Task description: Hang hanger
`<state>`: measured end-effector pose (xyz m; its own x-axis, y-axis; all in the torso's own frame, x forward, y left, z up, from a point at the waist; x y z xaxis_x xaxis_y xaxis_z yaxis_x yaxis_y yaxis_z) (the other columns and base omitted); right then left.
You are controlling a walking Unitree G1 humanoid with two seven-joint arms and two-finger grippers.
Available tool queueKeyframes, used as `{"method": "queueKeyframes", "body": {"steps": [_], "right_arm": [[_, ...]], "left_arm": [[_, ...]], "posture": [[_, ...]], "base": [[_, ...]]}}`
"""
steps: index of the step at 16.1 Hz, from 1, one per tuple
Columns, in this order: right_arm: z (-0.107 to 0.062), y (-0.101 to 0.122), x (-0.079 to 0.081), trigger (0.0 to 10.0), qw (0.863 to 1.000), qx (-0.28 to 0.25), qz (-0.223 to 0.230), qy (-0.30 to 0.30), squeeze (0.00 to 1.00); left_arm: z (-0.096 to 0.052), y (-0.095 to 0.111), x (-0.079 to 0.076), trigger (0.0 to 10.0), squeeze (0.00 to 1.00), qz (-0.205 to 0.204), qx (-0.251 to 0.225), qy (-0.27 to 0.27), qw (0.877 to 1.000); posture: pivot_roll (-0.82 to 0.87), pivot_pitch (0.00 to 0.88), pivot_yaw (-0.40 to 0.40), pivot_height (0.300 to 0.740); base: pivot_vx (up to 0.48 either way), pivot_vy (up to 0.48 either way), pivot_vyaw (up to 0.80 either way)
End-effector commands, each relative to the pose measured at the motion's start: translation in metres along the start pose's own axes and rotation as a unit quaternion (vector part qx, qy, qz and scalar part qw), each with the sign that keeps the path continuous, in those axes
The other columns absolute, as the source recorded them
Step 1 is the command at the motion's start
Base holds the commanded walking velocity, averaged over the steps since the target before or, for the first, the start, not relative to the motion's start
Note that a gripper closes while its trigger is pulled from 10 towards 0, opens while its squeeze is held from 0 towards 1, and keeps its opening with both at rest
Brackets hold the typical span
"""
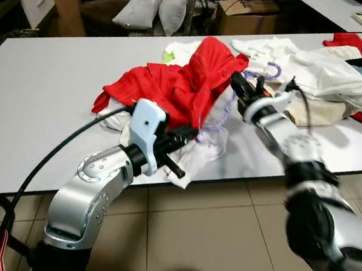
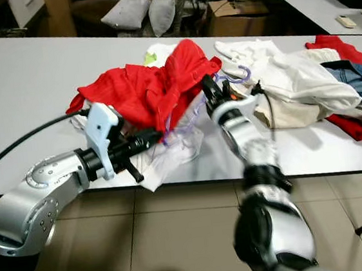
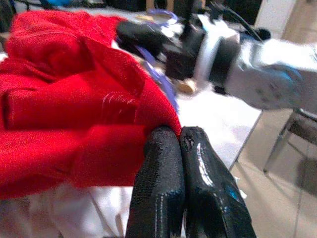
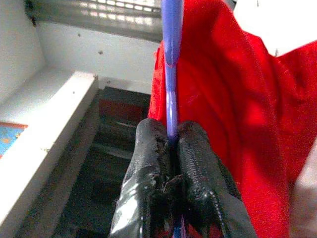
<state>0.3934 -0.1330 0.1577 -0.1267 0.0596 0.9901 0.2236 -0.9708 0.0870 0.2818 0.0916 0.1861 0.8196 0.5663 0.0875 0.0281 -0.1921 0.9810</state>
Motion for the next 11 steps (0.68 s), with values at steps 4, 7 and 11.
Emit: {"method": "queueKeyframes", "body": {"steps": [4,7,11], "right_arm": [[0.012,0.006,0.012,10.0,0.996,-0.056,0.062,0.009,0.00],[0.014,0.007,0.009,10.0,0.995,-0.076,0.067,-0.005,0.00],[0.017,0.005,0.009,10.0,0.996,-0.088,0.026,-0.019,0.00]], "left_arm": [[-0.003,0.000,-0.015,0.0,0.00,0.001,0.005,-0.046,0.999],[-0.005,0.013,-0.029,0.0,0.00,-0.030,-0.042,-0.096,0.994],[-0.003,0.041,-0.031,0.0,0.00,-0.097,-0.140,-0.115,0.979]], "posture": [[0.11,0.014,-0.080,0.740],[0.11,0.020,-0.083,0.740],[0.11,0.023,-0.083,0.740]], "base": [[0.000,0.000,0.00],[0.000,0.000,0.00],[0.000,0.000,0.00]]}}
Point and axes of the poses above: a point about 5 cm out from each wrist's last joint towards the gripper, its own z axis pointing out of the wrist towards the gripper, its own y axis along the axis of the wrist's last joint, x = y × z, the point moved 1 cm from there along z, pointing out of the wrist towards the gripper, and after that the axes turned 4 degrees about z, right-handed, at the moved point
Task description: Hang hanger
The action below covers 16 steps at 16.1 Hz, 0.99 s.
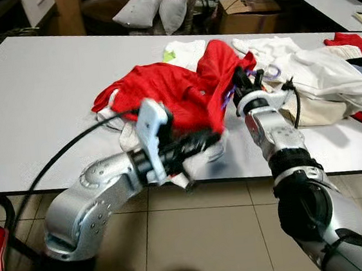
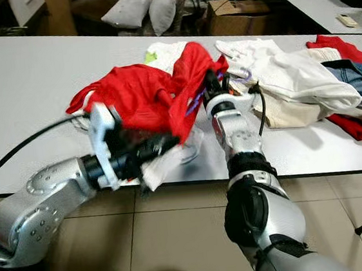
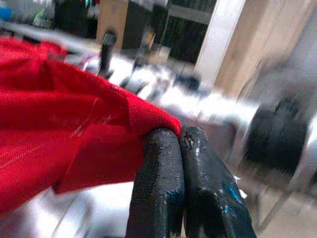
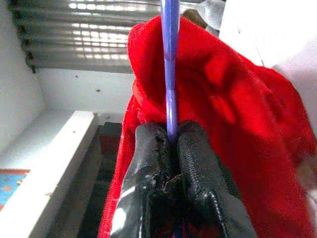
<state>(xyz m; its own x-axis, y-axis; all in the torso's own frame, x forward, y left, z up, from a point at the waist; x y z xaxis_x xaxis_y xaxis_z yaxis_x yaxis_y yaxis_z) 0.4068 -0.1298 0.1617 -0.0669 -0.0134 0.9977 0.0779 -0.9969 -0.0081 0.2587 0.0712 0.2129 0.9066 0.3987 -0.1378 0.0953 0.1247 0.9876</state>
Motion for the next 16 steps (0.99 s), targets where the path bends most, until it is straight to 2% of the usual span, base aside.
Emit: {"method": "queueKeyframes", "body": {"steps": [1,3,4,5,7,8,9,10,11,12,13,14,15,16], "right_arm": [[0.003,0.005,0.007,10.0,1.000,-0.018,-0.006,0.004,0.00],[0.004,0.008,0.006,10.0,0.999,-0.040,0.023,-0.010,0.00],[0.006,-0.009,0.009,10.0,1.000,0.005,-0.009,-0.015,0.00],[0.006,-0.016,0.010,10.0,0.999,0.024,-0.023,-0.017,0.00],[0.001,-0.040,0.010,10.0,0.992,0.101,-0.074,-0.025,0.00],[-0.003,-0.044,0.008,10.0,0.988,0.122,-0.089,-0.031,0.00],[-0.006,-0.045,0.006,10.0,0.984,0.137,-0.104,-0.037,0.00],[-0.011,-0.041,0.005,10.0,0.982,0.141,-0.119,-0.042,0.00],[-0.014,-0.033,0.007,10.0,0.982,0.134,-0.124,-0.045,0.00],[-0.016,-0.022,0.011,10.0,0.983,0.121,-0.130,-0.044,0.00],[-0.018,-0.018,0.013,10.0,0.983,0.117,-0.134,-0.044,0.00],[-0.021,-0.006,0.020,10.0,0.981,0.106,-0.155,-0.039,0.00],[-0.022,-0.004,0.023,10.0,0.982,0.104,-0.152,-0.037,0.00],[-0.023,-0.001,0.027,10.0,0.983,0.100,-0.152,-0.035,0.00]], "left_arm": [[0.003,0.015,-0.006,0.0,0.00,0.004,-0.029,-0.025,0.999],[0.003,0.015,-0.009,0.0,0.00,-0.003,-0.026,-0.034,0.999],[0.008,0.008,-0.001,0.0,0.00,0.002,-0.008,0.001,1.000],[0.010,0.007,0.002,0.0,0.00,0.001,-0.008,0.011,1.000],[0.021,0.014,0.016,0.0,0.00,0.002,-0.027,0.064,0.998],[0.025,0.025,0.022,0.0,0.00,-0.001,-0.060,0.085,0.995],[0.028,0.034,0.025,0.0,0.00,-0.008,-0.086,0.091,0.992],[0.029,0.044,0.031,0.5,0.00,-0.008,-0.109,0.104,0.989],[0.025,0.046,0.046,0.0,0.00,-0.004,-0.108,0.154,0.982],[0.016,0.041,0.064,0.0,0.00,0.005,-0.086,0.218,0.972],[0.013,0.038,0.070,0.0,0.00,0.009,-0.076,0.240,0.968],[0.002,0.027,0.085,3.0,0.00,0.011,-0.027,0.293,0.956],[0.001,0.022,0.084,10.0,0.00,-0.001,-0.013,0.291,0.957],[0.001,0.011,0.076,10.0,0.00,0.005,0.026,0.251,0.968]], "posture": [[0.11,0.022,-0.084,0.740],[0.11,0.020,-0.084,0.740],[0.11,0.015,-0.086,0.740],[0.11,0.015,-0.086,0.740],[0.11,0.012,-0.090,0.740],[0.11,0.012,-0.090,0.740],[0.10,0.004,-0.084,0.740],[0.10,0.004,-0.084,0.740],[0.09,0.000,-0.070,0.740],[0.08,0.000,-0.063,0.740],[0.08,0.000,-0.063,0.740],[0.07,0.000,-0.058,0.740],[0.07,0.000,-0.061,0.740],[0.07,0.000,-0.063,0.740]], "base": [[0.000,0.000,0.00],[0.000,0.000,0.00],[0.000,0.000,0.00],[0.000,0.000,0.00],[0.000,0.000,0.00],[0.000,0.000,0.00],[0.000,0.000,0.00],[0.000,0.000,0.00],[0.000,0.000,0.00],[0.000,0.000,0.00],[0.000,0.000,0.00],[0.000,0.000,0.00],[0.000,0.000,0.00],[0.000,0.000,0.00]]}}
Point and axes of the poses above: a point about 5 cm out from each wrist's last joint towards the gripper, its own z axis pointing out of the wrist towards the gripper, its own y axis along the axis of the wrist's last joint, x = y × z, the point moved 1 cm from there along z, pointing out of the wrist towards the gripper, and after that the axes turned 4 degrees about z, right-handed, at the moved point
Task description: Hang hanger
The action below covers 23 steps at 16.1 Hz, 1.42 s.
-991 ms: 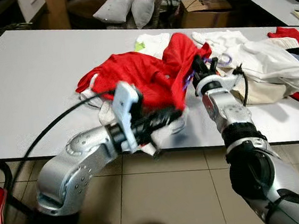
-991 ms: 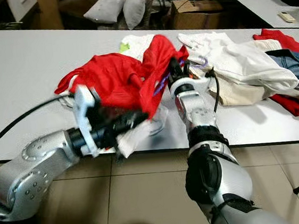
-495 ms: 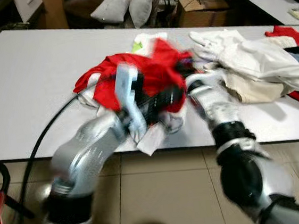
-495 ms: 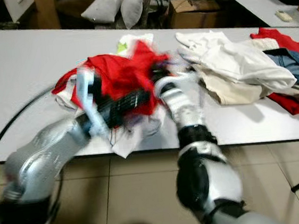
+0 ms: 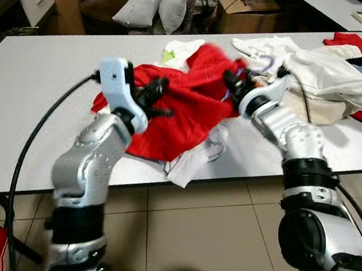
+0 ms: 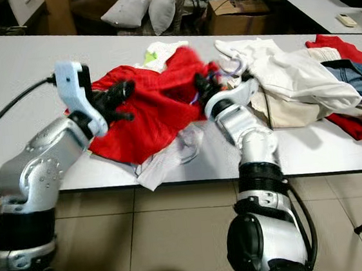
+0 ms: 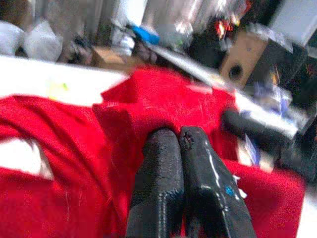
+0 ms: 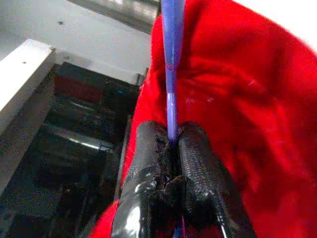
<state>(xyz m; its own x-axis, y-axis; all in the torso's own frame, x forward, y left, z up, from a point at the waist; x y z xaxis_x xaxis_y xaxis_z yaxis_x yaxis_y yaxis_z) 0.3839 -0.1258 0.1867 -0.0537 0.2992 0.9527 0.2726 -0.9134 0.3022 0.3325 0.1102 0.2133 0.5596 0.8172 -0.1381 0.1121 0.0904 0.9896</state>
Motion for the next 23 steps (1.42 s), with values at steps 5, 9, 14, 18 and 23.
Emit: {"method": "queueKeyframes", "body": {"steps": [5,9,14,18,23], "right_arm": [[-0.012,0.013,0.004,10.0,1.000,-0.013,-0.019,-0.010,0.00],[-0.016,0.028,0.021,10.0,0.998,-0.011,-0.055,0.017,0.00],[-0.022,0.032,0.045,10.0,0.996,0.061,-0.054,0.029,0.00],[-0.067,0.043,0.058,10.0,0.970,0.145,-0.191,0.047,0.00],[-0.104,0.052,0.052,10.0,0.947,0.187,-0.258,0.041,0.00]], "left_arm": [[-0.009,-0.017,-0.006,10.0,1.00,-0.017,0.045,-0.022,0.999],[-0.042,-0.013,0.005,10.0,1.00,-0.063,0.044,-0.045,0.996],[-0.072,-0.024,0.021,10.0,0.00,-0.035,0.072,0.017,0.997],[-0.097,-0.056,-0.012,10.0,0.00,0.025,0.162,-0.047,0.985],[-0.096,-0.074,-0.025,10.0,0.00,0.038,0.176,-0.042,0.983]], "posture": [[0.07,0.000,-0.058,0.740],[0.07,0.000,-0.063,0.740],[0.07,0.000,-0.062,0.740],[0.07,0.000,-0.081,0.740],[0.04,0.000,-0.092,0.740]], "base": [[0.000,0.000,0.00],[0.000,0.000,0.40],[0.000,0.000,0.80],[0.000,0.000,0.80],[0.000,0.000,0.80]]}}
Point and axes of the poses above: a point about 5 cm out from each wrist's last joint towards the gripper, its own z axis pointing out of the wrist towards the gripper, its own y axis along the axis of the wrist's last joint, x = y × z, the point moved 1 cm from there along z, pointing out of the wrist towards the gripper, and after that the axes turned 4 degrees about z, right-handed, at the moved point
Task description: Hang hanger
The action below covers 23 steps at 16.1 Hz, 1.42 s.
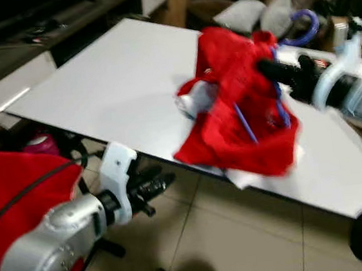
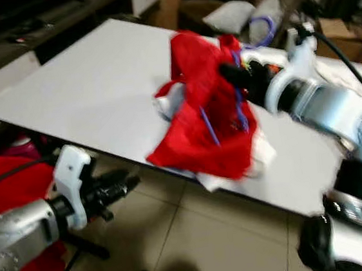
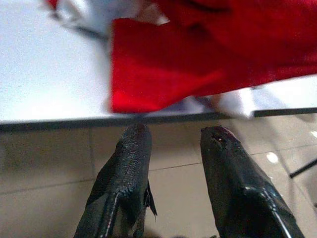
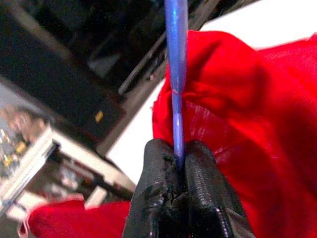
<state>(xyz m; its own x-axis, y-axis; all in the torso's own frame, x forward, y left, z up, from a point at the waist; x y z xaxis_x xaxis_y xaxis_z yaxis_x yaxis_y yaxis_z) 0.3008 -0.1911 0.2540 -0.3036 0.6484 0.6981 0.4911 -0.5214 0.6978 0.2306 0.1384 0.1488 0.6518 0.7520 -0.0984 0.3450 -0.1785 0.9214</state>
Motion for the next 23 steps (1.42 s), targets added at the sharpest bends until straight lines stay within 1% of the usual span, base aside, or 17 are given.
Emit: {"method": "queueKeyframes", "body": {"steps": [1,3,5,7,8,9,10,11,13,14,15,17,18,20,21,22,23], "right_arm": [[-0.003,-0.009,0.002,10.0,1.000,0.022,-0.008,0.008,0.00],[-0.007,-0.027,0.012,10.0,0.998,0.042,0.000,0.045,0.00],[-0.012,-0.044,0.013,10.0,0.996,0.068,-0.003,0.058,0.00],[-0.015,-0.058,0.016,10.0,0.993,0.091,-0.030,0.063,0.00],[-0.016,-0.068,0.016,10.0,0.992,0.104,-0.033,0.062,0.00],[-0.017,-0.072,0.013,10.0,0.992,0.111,-0.033,0.059,0.00],[-0.020,-0.080,0.009,10.0,0.991,0.121,-0.024,0.048,0.00],[-0.021,-0.085,0.009,10.0,0.991,0.124,-0.019,0.046,0.00],[-0.022,-0.092,0.007,10.0,0.991,0.124,-0.011,0.044,0.00],[-0.022,-0.095,0.008,10.0,0.991,0.125,-0.008,0.045,0.00],[-0.021,-0.096,0.008,10.0,0.991,0.126,-0.009,0.045,0.00],[-0.023,-0.099,0.006,10.0,0.990,0.133,-0.012,0.041,0.00],[-0.025,-0.102,0.003,10.0,0.990,0.137,-0.012,0.033,0.00],[-0.027,-0.107,-0.003,10.0,0.991,0.137,-0.007,0.011,0.00],[-0.027,-0.108,-0.004,10.0,0.991,0.135,-0.008,0.007,0.00],[-0.026,-0.104,-0.009,10.0,0.991,0.128,-0.031,-0.017,0.00],[-0.026,-0.102,-0.011,10.0,0.992,0.119,-0.035,-0.027,0.00]], "left_arm": [[0.003,-0.001,-0.001,10.0,0.00,0.000,-0.004,0.010,1.000],[0.006,0.005,-0.013,10.0,0.00,-0.009,-0.019,-0.010,1.000],[0.006,0.008,-0.023,10.0,0.00,-0.004,-0.031,-0.029,0.999],[0.008,0.005,-0.020,10.0,0.00,0.008,-0.021,-0.004,1.000],[0.011,0.008,-0.017,10.0,0.00,0.029,-0.021,0.013,0.999],[0.014,0.010,-0.016,10.0,0.00,0.035,-0.022,0.015,0.999],[0.016,0.012,-0.019,10.0,0.00,0.040,-0.023,0.008,0.999],[0.014,0.010,-0.023,10.0,0.00,0.044,-0.017,-0.005,0.999],[0.010,0.005,-0.025,10.0,0.00,0.052,-0.012,-0.014,0.998],[0.011,0.007,-0.023,10.0,0.00,0.059,-0.021,-0.010,0.998],[0.015,0.012,-0.023,10.0,0.00,0.059,-0.034,-0.011,0.998],[0.019,0.015,-0.024,10.0,0.00,0.057,-0.041,-0.011,0.997],[0.020,0.012,-0.023,10.0,0.00,0.055,-0.038,-0.002,0.998],[0.017,0.005,-0.016,10.0,0.00,0.051,-0.039,0.034,0.997],[0.019,0.006,-0.013,10.0,0.00,0.064,-0.049,0.050,0.995],[0.024,0.015,-0.007,10.0,0.00,0.075,-0.070,0.075,0.992],[0.026,0.018,-0.005,10.0,0.00,0.071,-0.079,0.092,0.990]], "posture": [[0.04,0.000,-0.092,0.740],[0.03,0.014,-0.077,0.740],[0.04,0.024,-0.084,0.740],[0.03,0.010,-0.092,0.740],[0.04,0.010,-0.089,0.740],[0.04,0.010,-0.089,0.740],[0.04,0.022,-0.069,0.740],[0.05,0.025,-0.068,0.740],[0.05,0.017,-0.068,0.740],[0.05,0.008,-0.068,0.740],[0.05,0.018,-0.056,0.740],[0.05,0.025,-0.053,0.740],[0.05,0.027,-0.061,0.740],[0.05,0.021,-0.066,0.740],[0.04,0.010,-0.075,0.740],[0.04,0.023,-0.064,0.740],[0.04,0.024,-0.064,0.740]], "base": [[0.000,0.000,0.80],[0.000,0.000,0.80],[0.000,0.000,0.80],[0.000,0.000,0.80],[0.000,0.000,0.80],[0.000,0.000,0.80],[0.000,0.000,0.80],[0.000,0.000,0.80],[0.000,0.000,0.80],[0.000,0.000,0.80],[0.000,0.000,0.80],[0.000,0.000,0.80],[0.000,0.000,0.80],[0.000,0.000,0.80],[0.000,0.000,0.80],[0.000,0.000,0.80],[0.000,0.000,0.80]]}}
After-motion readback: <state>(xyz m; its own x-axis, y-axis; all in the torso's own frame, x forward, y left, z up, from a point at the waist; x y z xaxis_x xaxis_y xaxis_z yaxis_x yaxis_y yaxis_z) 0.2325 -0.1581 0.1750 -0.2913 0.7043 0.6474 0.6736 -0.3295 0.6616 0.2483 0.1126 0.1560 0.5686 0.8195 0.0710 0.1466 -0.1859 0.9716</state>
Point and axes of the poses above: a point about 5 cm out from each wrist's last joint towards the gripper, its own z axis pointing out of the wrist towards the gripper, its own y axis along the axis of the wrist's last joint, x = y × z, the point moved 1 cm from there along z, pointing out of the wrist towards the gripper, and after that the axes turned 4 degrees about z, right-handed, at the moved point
